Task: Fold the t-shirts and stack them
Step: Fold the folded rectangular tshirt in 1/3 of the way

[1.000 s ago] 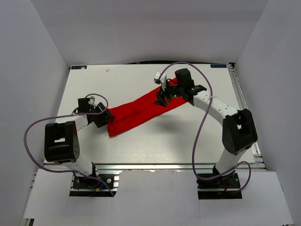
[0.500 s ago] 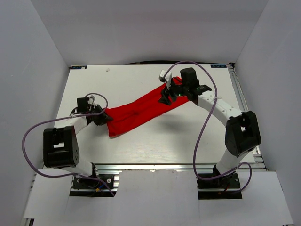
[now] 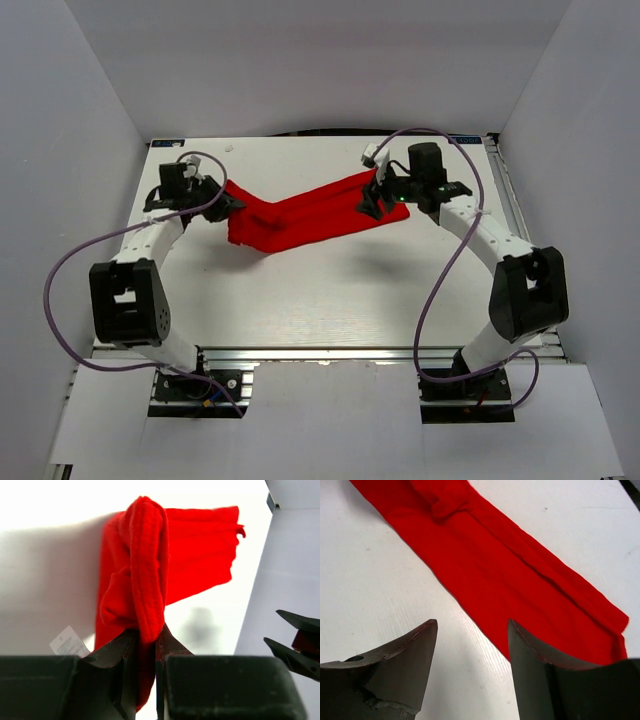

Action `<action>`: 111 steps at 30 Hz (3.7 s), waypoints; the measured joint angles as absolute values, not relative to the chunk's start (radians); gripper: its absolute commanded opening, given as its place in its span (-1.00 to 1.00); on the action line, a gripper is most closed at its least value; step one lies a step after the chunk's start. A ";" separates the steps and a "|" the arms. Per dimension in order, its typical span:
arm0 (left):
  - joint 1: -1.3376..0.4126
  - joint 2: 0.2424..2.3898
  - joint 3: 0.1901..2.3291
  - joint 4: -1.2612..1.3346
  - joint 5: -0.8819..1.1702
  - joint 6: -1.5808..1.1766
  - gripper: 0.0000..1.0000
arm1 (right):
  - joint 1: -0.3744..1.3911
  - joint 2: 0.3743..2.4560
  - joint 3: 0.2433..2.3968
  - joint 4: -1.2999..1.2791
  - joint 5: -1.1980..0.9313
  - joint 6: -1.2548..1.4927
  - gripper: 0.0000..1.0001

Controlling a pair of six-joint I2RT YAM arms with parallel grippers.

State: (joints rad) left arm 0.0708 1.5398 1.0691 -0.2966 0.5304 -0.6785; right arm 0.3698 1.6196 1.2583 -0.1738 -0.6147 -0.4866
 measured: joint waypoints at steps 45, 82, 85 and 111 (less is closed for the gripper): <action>-0.305 2.164 1.676 -0.486 0.349 -0.846 -0.83 | 0.196 1.493 1.083 -0.155 -0.659 -0.470 0.31; -0.111 1.648 1.438 -0.474 0.315 -0.696 0.96 | 0.557 1.768 1.290 -0.196 -0.784 -0.368 -0.45; -0.052 1.513 1.318 -0.469 0.285 -0.680 0.96 | 0.607 1.903 1.418 -0.163 -0.712 -0.298 -0.53; -0.055 1.180 0.960 -0.471 0.280 -0.722 0.96 | 0.572 2.344 1.834 -0.154 -0.402 -0.152 -0.73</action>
State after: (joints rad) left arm -0.0551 1.1805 0.9604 -0.4709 0.2798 -0.7223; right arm 0.5724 2.3444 1.8339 -0.1535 -0.4015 -0.1524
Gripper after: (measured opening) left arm 0.980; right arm 0.136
